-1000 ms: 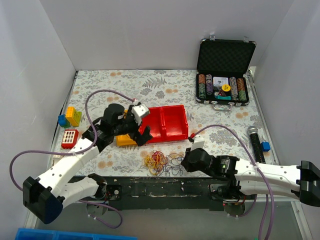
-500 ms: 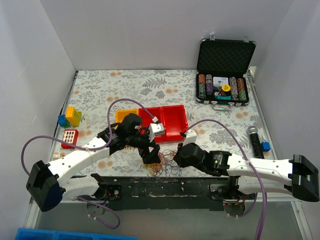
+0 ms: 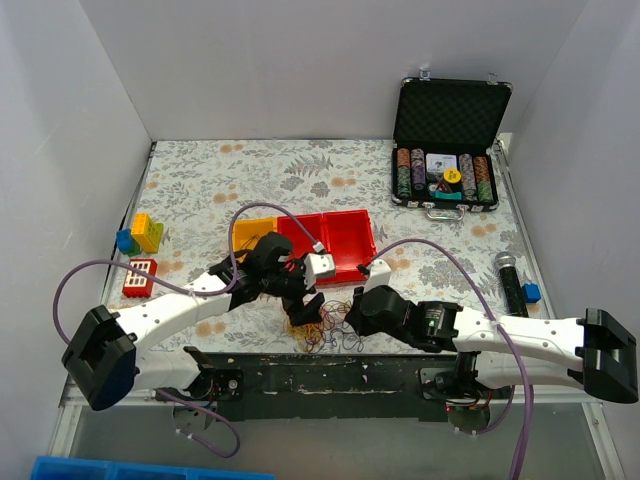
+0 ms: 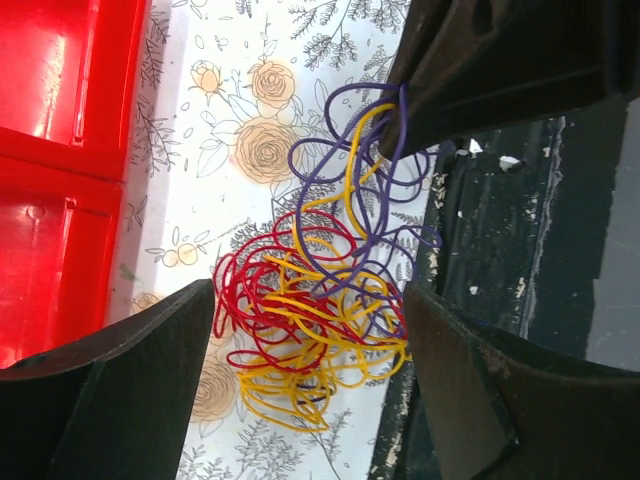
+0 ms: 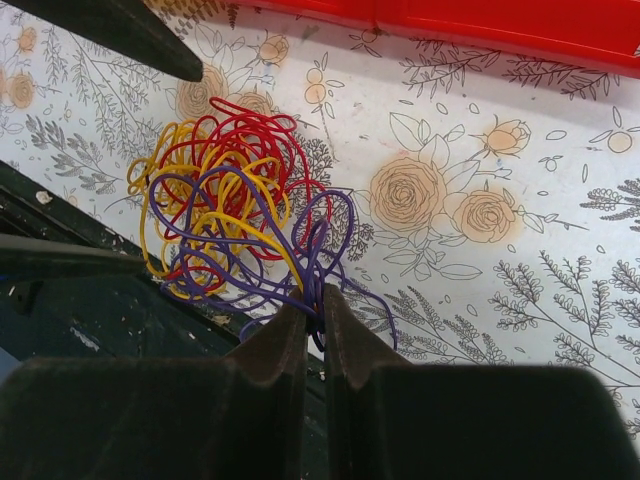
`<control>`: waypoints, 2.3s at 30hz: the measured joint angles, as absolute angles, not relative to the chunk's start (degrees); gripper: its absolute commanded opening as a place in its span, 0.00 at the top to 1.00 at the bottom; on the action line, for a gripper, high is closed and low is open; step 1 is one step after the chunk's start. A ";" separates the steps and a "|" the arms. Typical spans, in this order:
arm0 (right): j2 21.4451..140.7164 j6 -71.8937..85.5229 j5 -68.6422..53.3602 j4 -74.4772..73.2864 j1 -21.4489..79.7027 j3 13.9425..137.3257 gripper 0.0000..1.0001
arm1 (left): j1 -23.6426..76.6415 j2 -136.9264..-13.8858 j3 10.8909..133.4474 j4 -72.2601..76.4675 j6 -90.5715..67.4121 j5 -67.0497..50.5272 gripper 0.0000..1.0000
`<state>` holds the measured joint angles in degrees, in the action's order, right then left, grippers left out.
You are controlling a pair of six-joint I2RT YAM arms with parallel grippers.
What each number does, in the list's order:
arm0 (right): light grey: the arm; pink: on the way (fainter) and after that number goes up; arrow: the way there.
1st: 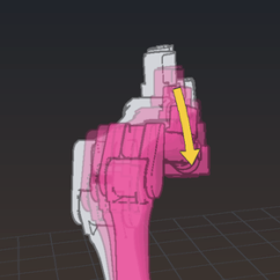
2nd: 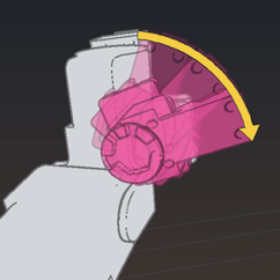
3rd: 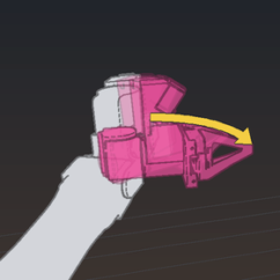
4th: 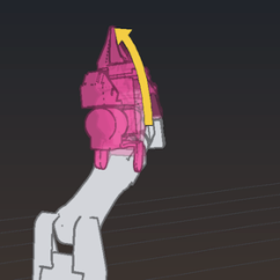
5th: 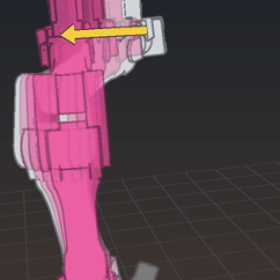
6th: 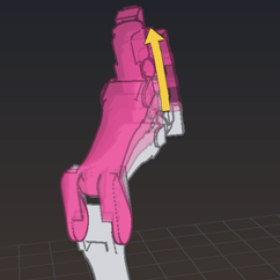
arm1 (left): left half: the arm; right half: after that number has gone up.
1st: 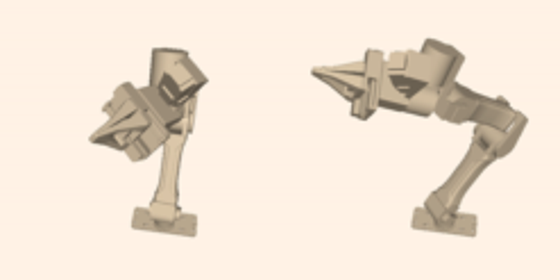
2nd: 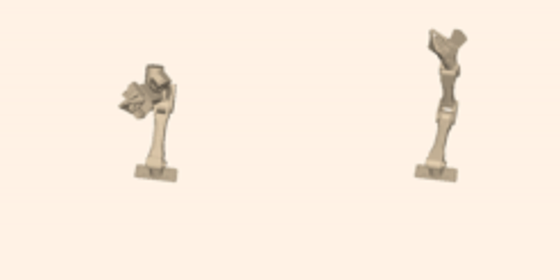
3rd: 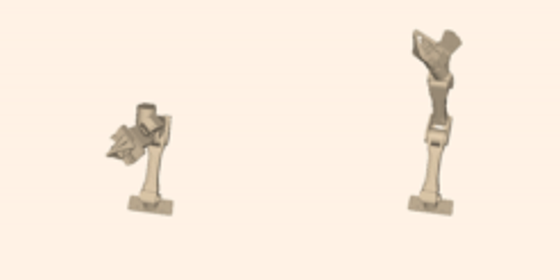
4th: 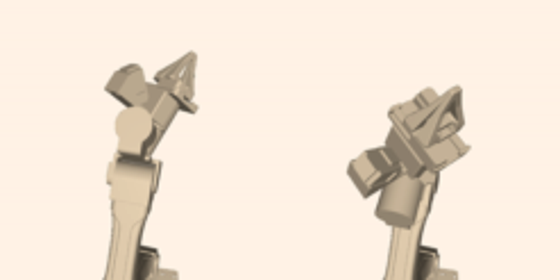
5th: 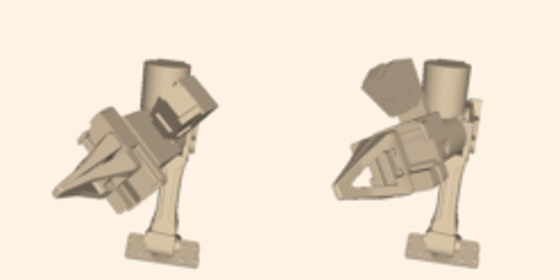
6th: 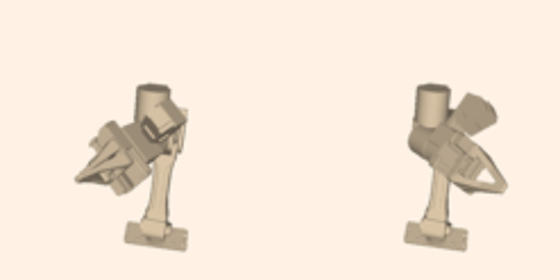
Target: Untangle the cables
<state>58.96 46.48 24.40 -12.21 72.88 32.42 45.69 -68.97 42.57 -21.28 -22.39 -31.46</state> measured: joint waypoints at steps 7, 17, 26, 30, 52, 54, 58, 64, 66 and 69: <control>58.17 46.46 23.66 -11.99 72.88 32.40 0.99 | 46.54 -71.18 42.87 -20.51 -16.32 -32.01 0.60; 57.69 46.26 23.14 -11.38 72.88 31.97 0.94 | 46.68 -72.90 44.49 -21.80 -10.02 -36.91 1.00; 56.42 46.63 24.05 -11.44 72.88 31.18 0.37 | 46.68 -72.58 46.72 -25.32 -10.33 -36.34 1.00; 51.16 47.55 25.10 -12.05 72.88 27.97 0.23 | 46.68 -70.87 46.87 -25.85 -13.06 -33.21 1.00; 59.29 39.90 21.82 1.15 74.83 29.23 0.18 | 46.28 -65.63 54.78 -28.95 -31.81 -25.56 1.00; 61.54 39.38 21.96 3.03 74.81 29.98 0.20 | 46.28 -65.12 54.78 -29.34 -32.27 -25.23 1.00; 66.41 38.74 21.80 7.33 74.81 30.02 0.27 | 46.28 -64.38 55.27 -30.68 -32.67 -24.64 1.00; 74.13 38.83 19.64 11.68 74.83 29.63 0.44 | 46.28 -64.38 63.75 -34.59 -32.12 -22.76 1.00; 75.77 39.03 18.81 13.06 74.83 28.93 0.54 | 46.28 -64.20 67.11 -35.00 -31.81 -21.67 1.00; 77.25 39.77 17.72 14.31 74.83 27.55 0.70 | 46.28 -63.26 70.78 -35.22 -31.40 -19.49 1.00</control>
<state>77.25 39.77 17.72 14.31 74.83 27.55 46.28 -63.26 70.78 -35.22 -31.40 -19.49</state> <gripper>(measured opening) 0.438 0.018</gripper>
